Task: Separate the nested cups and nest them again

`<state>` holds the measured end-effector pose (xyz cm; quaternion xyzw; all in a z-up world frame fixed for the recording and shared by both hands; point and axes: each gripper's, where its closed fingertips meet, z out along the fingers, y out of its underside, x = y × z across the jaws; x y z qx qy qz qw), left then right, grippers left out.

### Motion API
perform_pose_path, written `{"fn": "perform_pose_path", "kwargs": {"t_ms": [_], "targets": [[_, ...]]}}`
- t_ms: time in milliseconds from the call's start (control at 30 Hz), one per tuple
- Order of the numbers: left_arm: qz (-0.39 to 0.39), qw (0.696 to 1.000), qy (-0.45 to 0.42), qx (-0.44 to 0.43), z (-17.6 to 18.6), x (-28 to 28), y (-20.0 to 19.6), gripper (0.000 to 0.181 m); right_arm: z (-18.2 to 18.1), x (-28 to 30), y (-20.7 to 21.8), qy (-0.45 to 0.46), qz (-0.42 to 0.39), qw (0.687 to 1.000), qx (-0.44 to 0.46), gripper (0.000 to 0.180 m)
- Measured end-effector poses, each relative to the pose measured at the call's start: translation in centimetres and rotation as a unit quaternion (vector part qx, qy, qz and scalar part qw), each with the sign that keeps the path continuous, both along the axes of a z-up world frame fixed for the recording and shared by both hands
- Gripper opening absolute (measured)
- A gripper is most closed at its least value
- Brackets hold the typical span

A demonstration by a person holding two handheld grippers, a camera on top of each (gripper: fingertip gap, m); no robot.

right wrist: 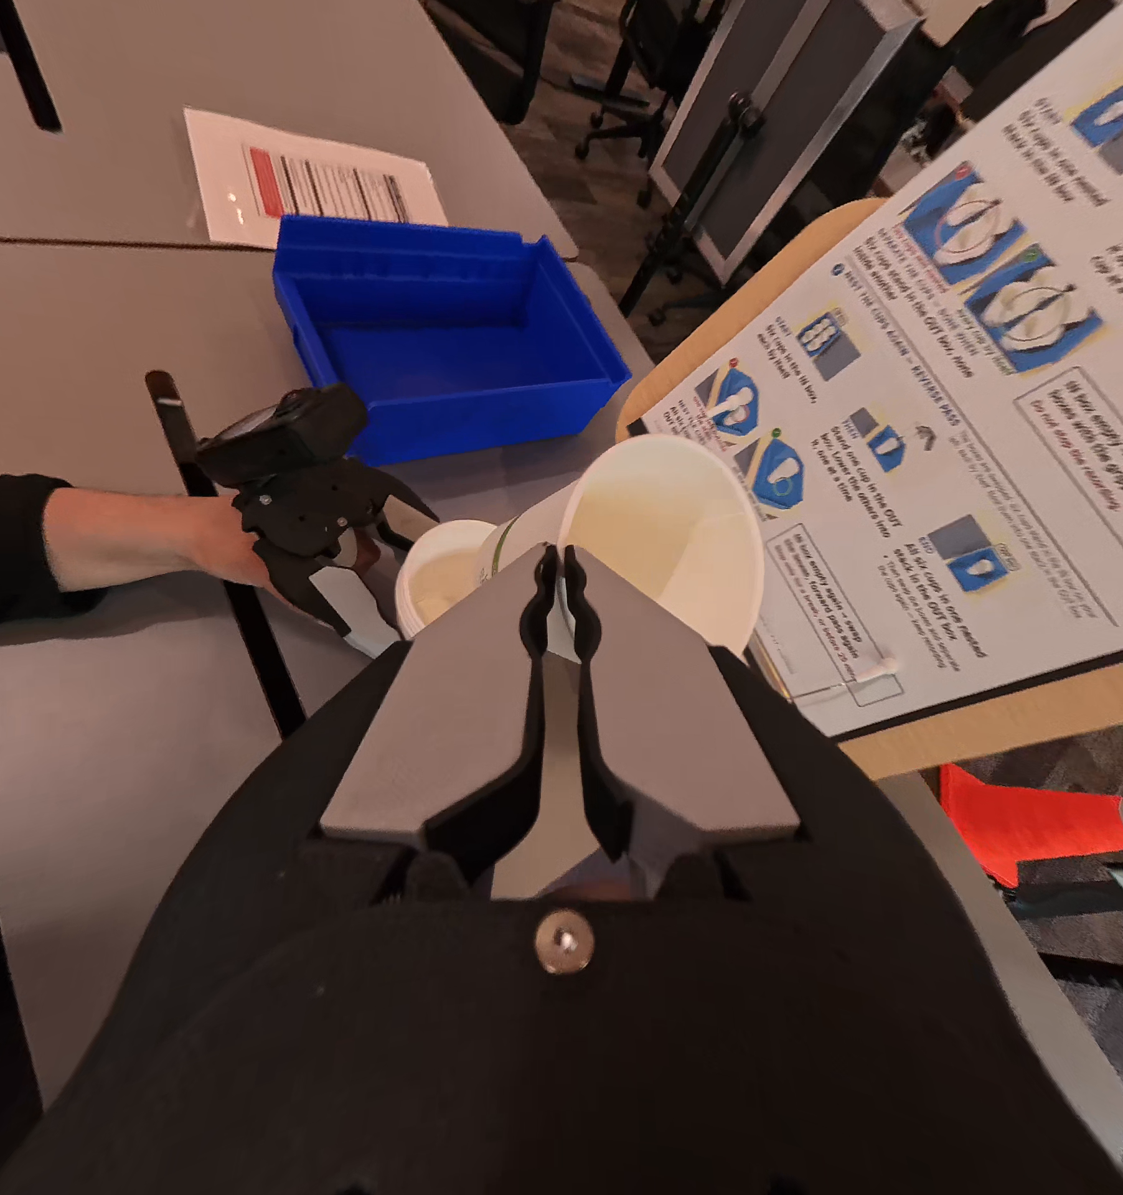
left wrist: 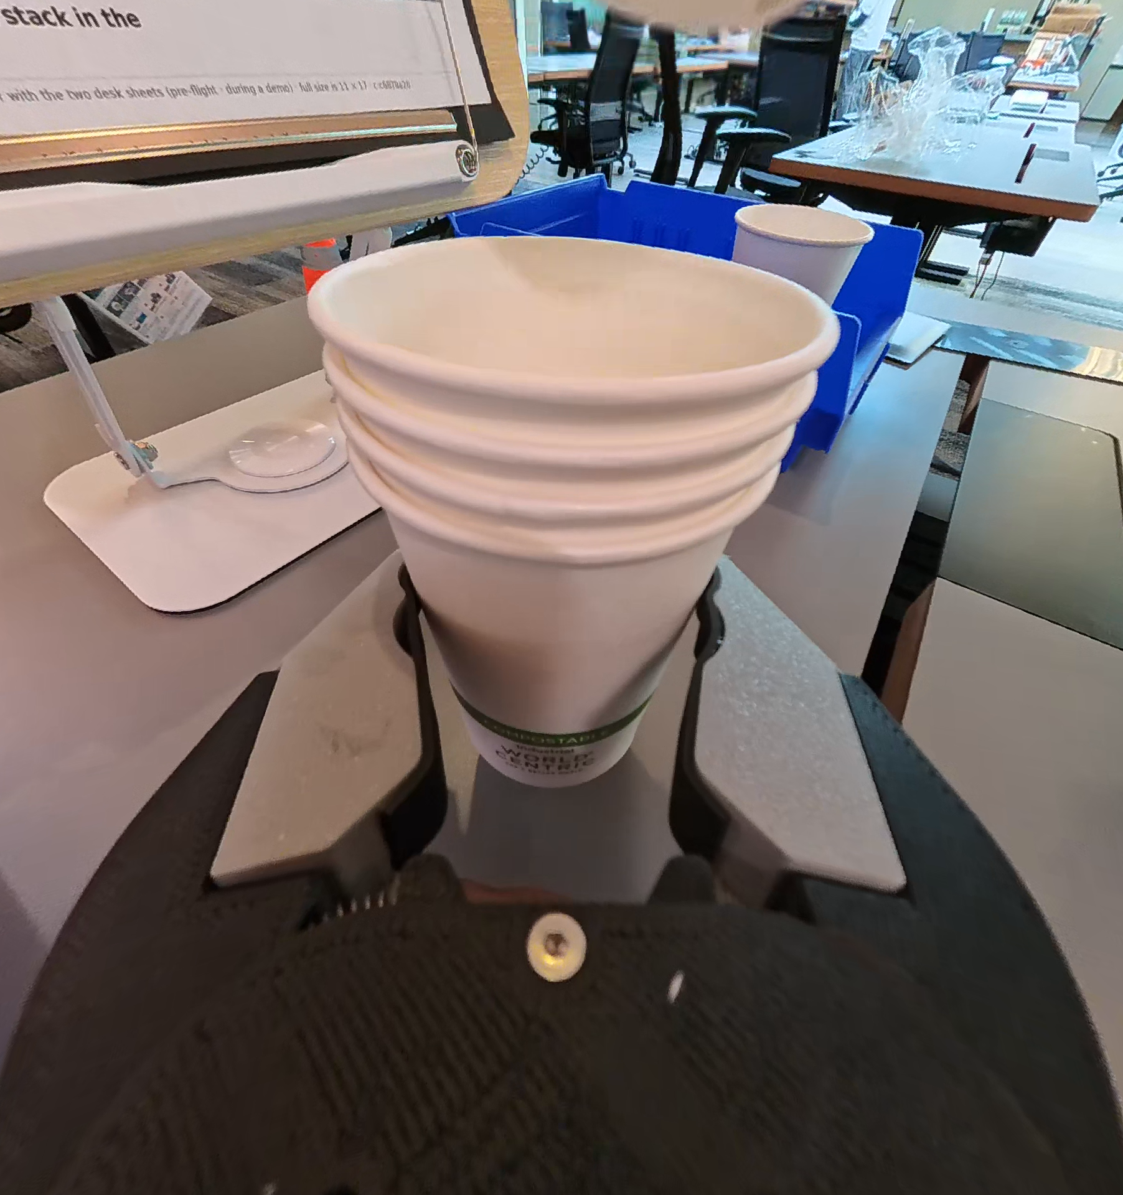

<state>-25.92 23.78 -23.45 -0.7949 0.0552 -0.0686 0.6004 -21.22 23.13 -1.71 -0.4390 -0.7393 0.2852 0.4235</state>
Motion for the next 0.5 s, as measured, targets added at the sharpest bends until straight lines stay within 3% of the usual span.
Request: {"fn": "perform_pose_path", "kwargs": {"t_ms": [267,500], "targets": [[0.003,1.0,-0.002,0.0,0.0,-0.1,-0.1,0.086,2.7,3.9,6.7,0.045,-0.082,0.996,-0.006,0.0],[0.003,1.0,0.001,-0.001,0.0,-0.1,-0.1,0.086,1.4,7.8,15.5,0.034,-0.194,0.98,0.018,0.0]]}}
